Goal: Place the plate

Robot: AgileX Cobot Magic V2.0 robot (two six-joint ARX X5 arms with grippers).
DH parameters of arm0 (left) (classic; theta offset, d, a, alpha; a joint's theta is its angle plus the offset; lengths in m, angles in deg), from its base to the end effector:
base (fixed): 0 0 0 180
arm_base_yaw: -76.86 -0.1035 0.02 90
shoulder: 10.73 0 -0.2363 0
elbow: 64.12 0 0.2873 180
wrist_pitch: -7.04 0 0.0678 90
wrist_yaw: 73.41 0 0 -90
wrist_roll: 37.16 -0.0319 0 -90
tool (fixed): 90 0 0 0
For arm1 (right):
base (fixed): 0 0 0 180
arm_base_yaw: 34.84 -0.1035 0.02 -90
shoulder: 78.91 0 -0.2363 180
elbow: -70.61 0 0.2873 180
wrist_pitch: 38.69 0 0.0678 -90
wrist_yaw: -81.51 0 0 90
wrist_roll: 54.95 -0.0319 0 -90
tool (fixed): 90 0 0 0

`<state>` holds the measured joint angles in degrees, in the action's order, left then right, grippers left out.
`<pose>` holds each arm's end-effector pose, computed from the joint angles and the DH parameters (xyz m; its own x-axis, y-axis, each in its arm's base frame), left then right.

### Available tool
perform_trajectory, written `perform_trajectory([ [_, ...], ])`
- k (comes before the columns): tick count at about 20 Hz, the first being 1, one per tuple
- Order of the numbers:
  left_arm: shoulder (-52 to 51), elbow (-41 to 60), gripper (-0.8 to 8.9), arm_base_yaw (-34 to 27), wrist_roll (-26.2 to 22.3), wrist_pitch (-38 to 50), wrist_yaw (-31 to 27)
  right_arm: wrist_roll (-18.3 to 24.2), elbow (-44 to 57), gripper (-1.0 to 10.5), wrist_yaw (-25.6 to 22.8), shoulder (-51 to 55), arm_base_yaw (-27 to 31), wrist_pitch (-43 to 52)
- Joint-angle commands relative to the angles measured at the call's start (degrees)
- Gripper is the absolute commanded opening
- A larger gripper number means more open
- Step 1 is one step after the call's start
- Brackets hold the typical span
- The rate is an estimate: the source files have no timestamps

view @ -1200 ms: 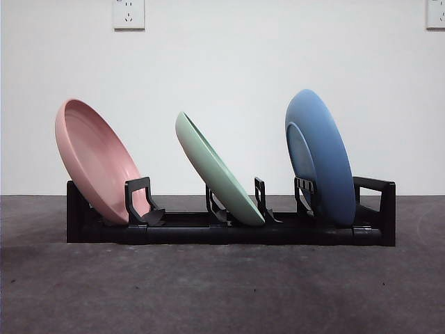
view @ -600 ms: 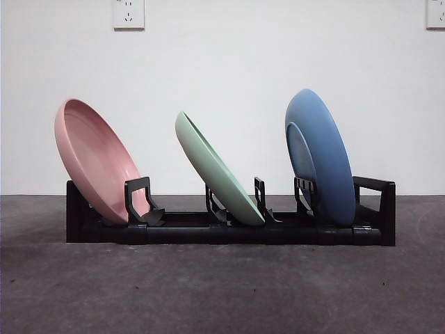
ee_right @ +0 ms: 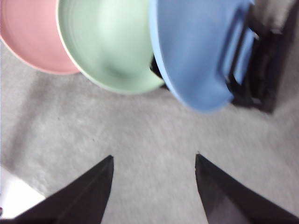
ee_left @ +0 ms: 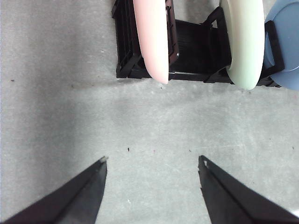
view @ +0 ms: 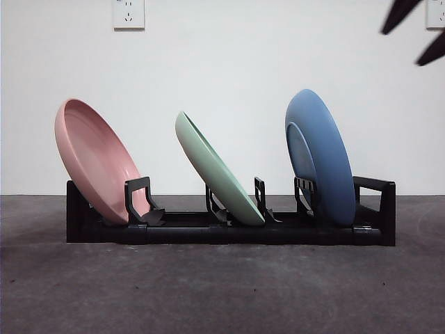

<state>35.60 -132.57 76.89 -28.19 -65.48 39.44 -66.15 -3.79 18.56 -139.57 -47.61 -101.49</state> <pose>0.1849 -0.0125 0.3077 0.5872 -0.3886 -0.7100 0.1248 0.9102 -0.3949 0.2370 0.0686 0.3051 0.4686 0.5725 -0.6728 -0.3351 0.8199 0.4643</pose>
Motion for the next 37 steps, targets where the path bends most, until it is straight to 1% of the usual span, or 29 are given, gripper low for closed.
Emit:
perform_trajectory([
  [1, 0.11, -1.4, 3.12, 0.04, -0.79, 0.46, 0.28, 0.13, -6.71, 2.8, 0.15, -7.43, -0.61, 0.7],
  [3, 0.11, -1.4, 3.12, 0.04, -0.79, 0.46, 0.28, 1.6, -11.96, 2.8, 0.09, -13.35, -0.92, 1.44],
  [7, 0.11, -1.4, 3.12, 0.04, -0.79, 0.48, 0.26, 2.97, -19.12, 2.7, -0.04, -22.01, -1.07, 2.47],
  [14, 0.11, -1.4, 3.12, 0.04, -0.79, 1.86, 0.26, 3.06, -20.06, 2.6, -0.07, -28.63, -3.78, 9.51],
  [17, 0.09, -1.4, 3.12, 0.04, -0.79, 1.75, 0.26, 2.86, -20.06, 1.3, -0.37, -30.18, -5.03, 11.5],
  [18, 0.09, -1.4, 3.12, 0.04, -0.79, 1.75, 0.26, 2.89, -20.06, 1.0, -0.52, -30.6, -5.27, 11.61],
  [19, 0.09, -1.4, 3.12, 0.04, -0.79, 1.77, 0.26, 2.89, -20.06, 0.9, -0.66, -30.84, -5.38, 11.58],
  [21, 0.09, -1.4, 3.12, 0.04, -0.79, 1.75, 0.26, 2.89, -20.06, 0.1, -2.03, -31.21, -5.49, 11.58],
  [24, 0.09, -1.4, 3.12, 0.04, -0.79, 1.75, 0.26, 2.62, -20.06, 0.1, -2.27, -31.26, -5.49, 11.54],
  [26, 0.09, -1.4, 3.12, 0.04, -0.79, 1.75, 0.26, 1.36, -20.06, 0.1, -0.9, -31.02, -5.49, 11.56],
  [28, 0.09, -1.4, 3.12, 0.04, -0.79, 1.73, 0.26, -0.15, -20.76, 0.1, 1.55, -30.29, -5.46, 11.13],
  [31, 0.09, -1.4, 3.12, 0.04, -0.79, 1.73, 0.28, -1.29, -24.63, 0.1, 5.07, -28.04, -5.49, 7.02],
  [34, 0.09, -1.4, 3.12, 0.04, -0.79, 1.75, 0.26, -1.16, -30.18, 0.1, 6.21, -25.11, -5.49, 0.61],
  [36, 0.09, -1.4, 3.12, 0.04, -0.79, 1.77, 0.26, 0.57, -32.61, 0.1, 6.19, -22.95, -5.68, -2.89],
  [37, 0.09, -1.4, 3.12, 0.04, -0.79, 1.77, 0.28, 2.16, -32.94, 0.1, 6.21, -21.42, -5.99, -4.33],
])
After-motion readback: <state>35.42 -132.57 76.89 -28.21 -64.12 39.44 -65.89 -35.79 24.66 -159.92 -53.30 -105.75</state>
